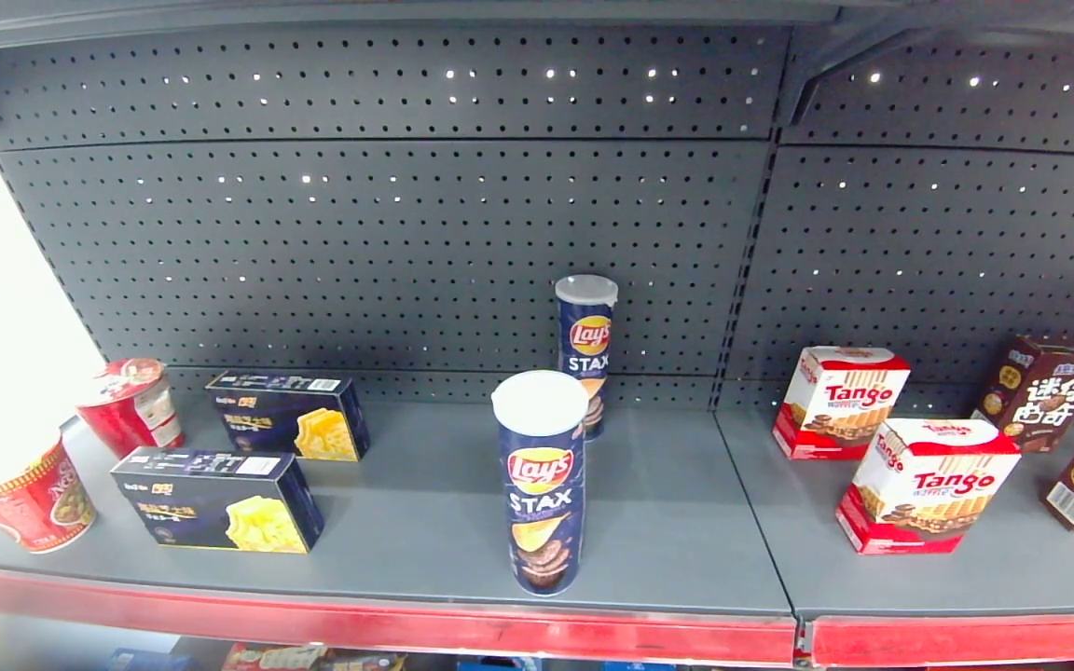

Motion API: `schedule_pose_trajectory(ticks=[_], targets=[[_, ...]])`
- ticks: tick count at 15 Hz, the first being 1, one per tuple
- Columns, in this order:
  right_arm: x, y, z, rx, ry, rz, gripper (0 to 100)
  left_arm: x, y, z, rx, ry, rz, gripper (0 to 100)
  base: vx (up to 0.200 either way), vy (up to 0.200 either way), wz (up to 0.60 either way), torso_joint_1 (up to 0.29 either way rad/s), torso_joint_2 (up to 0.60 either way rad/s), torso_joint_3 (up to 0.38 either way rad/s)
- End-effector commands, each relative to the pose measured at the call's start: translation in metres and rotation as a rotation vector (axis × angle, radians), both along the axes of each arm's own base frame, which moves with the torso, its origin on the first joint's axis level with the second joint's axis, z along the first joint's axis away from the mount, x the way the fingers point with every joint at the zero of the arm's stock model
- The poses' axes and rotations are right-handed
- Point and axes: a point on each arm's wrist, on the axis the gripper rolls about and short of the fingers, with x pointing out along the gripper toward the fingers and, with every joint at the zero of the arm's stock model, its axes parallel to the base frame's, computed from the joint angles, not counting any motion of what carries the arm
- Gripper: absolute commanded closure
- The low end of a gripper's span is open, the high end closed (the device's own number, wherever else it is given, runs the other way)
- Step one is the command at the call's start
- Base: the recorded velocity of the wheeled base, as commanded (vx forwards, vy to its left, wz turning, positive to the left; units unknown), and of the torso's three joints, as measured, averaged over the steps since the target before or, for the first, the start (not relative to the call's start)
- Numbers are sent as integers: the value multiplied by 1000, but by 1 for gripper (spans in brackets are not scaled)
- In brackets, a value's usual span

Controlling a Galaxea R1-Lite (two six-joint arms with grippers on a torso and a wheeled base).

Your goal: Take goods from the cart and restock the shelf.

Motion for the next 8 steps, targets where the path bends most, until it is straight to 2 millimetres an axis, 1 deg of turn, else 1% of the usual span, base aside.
schedule_pose_trajectory(ticks=[1,3,5,8], targets=[[-13,0,-6,9,-129,-40,0,0,0,0,0,1,0,0,0,0,0,0,0,0],[-17,0,-7,-16,-173,-16,0,0,0,0,0,1,0,0,0,0,0,0,0,0],[-17,0,-15,-99,-104,-13,0,0,0,0,0,1,0,0,0,0,0,0,0,0],[-17,0,-14,-102,-114,-13,0,0,0,0,0,1,0,0,0,0,0,0,0,0]])
